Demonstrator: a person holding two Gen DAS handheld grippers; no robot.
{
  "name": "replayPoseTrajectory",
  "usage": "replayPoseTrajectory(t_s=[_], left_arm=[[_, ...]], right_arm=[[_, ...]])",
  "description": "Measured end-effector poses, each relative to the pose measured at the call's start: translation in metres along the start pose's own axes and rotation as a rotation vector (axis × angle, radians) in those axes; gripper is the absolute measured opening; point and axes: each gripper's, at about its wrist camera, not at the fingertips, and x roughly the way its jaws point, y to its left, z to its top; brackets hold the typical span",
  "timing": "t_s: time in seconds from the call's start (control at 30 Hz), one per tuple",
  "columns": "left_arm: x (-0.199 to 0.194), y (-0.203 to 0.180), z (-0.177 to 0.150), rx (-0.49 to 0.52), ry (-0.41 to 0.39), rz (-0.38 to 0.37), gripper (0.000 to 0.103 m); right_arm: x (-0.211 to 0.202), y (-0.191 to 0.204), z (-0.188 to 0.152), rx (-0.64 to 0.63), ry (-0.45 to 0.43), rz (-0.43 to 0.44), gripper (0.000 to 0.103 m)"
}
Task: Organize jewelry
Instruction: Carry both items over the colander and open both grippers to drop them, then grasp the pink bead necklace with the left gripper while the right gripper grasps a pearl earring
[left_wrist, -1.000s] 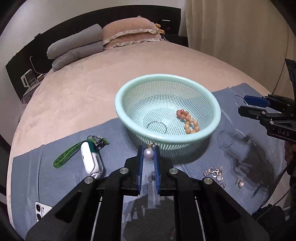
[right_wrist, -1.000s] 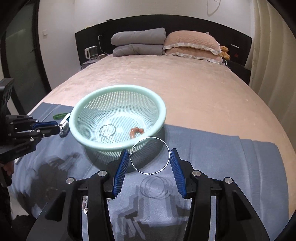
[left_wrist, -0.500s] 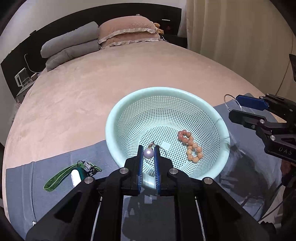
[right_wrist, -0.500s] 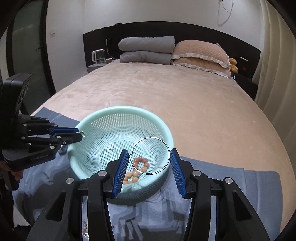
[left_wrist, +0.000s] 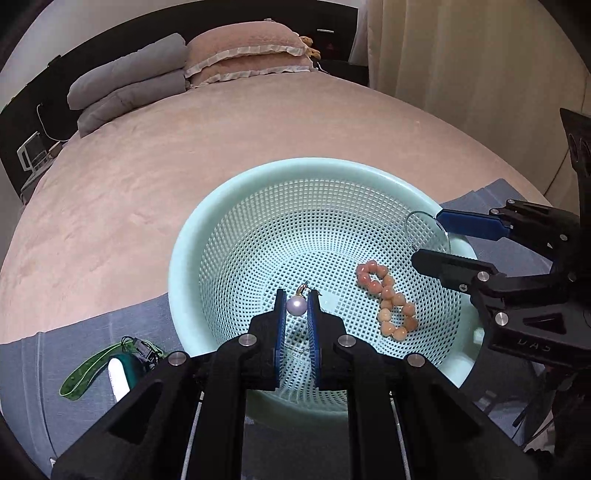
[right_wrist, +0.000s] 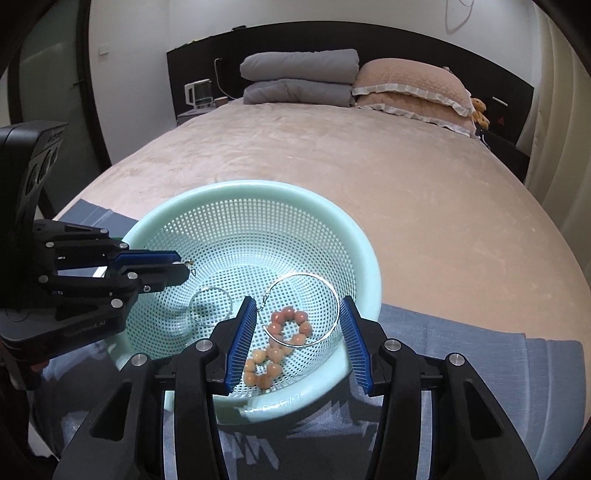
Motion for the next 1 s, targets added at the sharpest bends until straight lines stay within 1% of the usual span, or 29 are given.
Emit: replayPoseTrajectory(t_s=[0.07, 0.17, 0.2, 0.23, 0.27, 0.3, 0.33, 0.37, 0.4, 0.47, 0.53, 0.57, 0.63, 0.7, 0.8, 0.9, 1.0], left_arm=[[0.000, 0.000, 0.000, 0.000, 0.000, 0.005, 0.012], [-0.002, 0.005, 0.001, -0.036, 0.002, -0.020, 0.012], [-0.003, 0.007, 0.002, -0.040, 0.001, -0.017, 0.012], [-0.004, 0.009, 0.003, -0.040, 0.000, -0.008, 0.014], [-0.005, 0.010, 0.003, -0.039, -0.002, -0.002, 0.018], [-0.007, 0.010, 0.003, -0.041, -0.008, 0.003, 0.033], [-0.010, 0.011, 0.002, -0.045, -0.022, 0.007, 0.055], [-0.014, 0.011, 0.002, -0.048, -0.041, 0.015, 0.063], [-0.018, 0.011, 0.002, -0.050, -0.060, 0.025, 0.066], [-0.023, 0.013, 0.001, -0.061, -0.072, 0.017, 0.070], [-0.030, 0.015, -0.002, -0.074, -0.091, 0.007, 0.082], [-0.034, 0.016, -0.004, -0.077, -0.102, 0.018, 0.084], [-0.040, 0.019, -0.008, -0.086, -0.114, 0.031, 0.092], [-0.046, 0.022, -0.014, -0.109, -0.111, 0.013, 0.097], [-0.050, 0.028, -0.024, -0.139, -0.089, -0.041, 0.097], [-0.055, 0.034, -0.035, -0.151, -0.070, -0.042, 0.097], [-0.062, 0.035, -0.047, -0.141, -0.067, -0.047, 0.097]], right_arm=[[-0.001, 0.000, -0.001, 0.001, -0.008, 0.005, 0.044], [-0.002, 0.000, -0.001, 0.003, -0.009, 0.002, 0.045], [-0.002, 0.001, 0.000, 0.001, -0.009, -0.004, 0.045], [-0.003, 0.000, 0.000, 0.001, -0.009, -0.003, 0.046], [-0.005, -0.001, 0.000, 0.003, -0.014, 0.005, 0.050], [-0.008, 0.000, -0.001, 0.006, -0.024, 0.003, 0.059], [-0.010, -0.001, -0.001, 0.009, -0.035, -0.008, 0.065], [-0.013, -0.002, -0.001, 0.010, -0.049, -0.015, 0.073], [-0.016, -0.003, -0.001, 0.014, -0.058, -0.016, 0.073], [-0.019, -0.005, 0.000, 0.027, -0.057, -0.010, 0.073], [-0.024, -0.007, 0.000, 0.032, -0.062, -0.018, 0.074], [-0.026, -0.008, -0.001, 0.032, -0.064, -0.022, 0.077], [-0.032, -0.009, -0.002, 0.035, -0.077, -0.019, 0.079], [-0.037, -0.010, -0.003, 0.042, -0.083, -0.010, 0.081], [-0.044, -0.011, -0.008, 0.059, -0.093, 0.006, 0.082], [-0.052, -0.009, -0.014, 0.067, -0.108, 0.030, 0.082], [-0.062, -0.006, -0.023, 0.044, -0.129, 0.051, 0.082]])
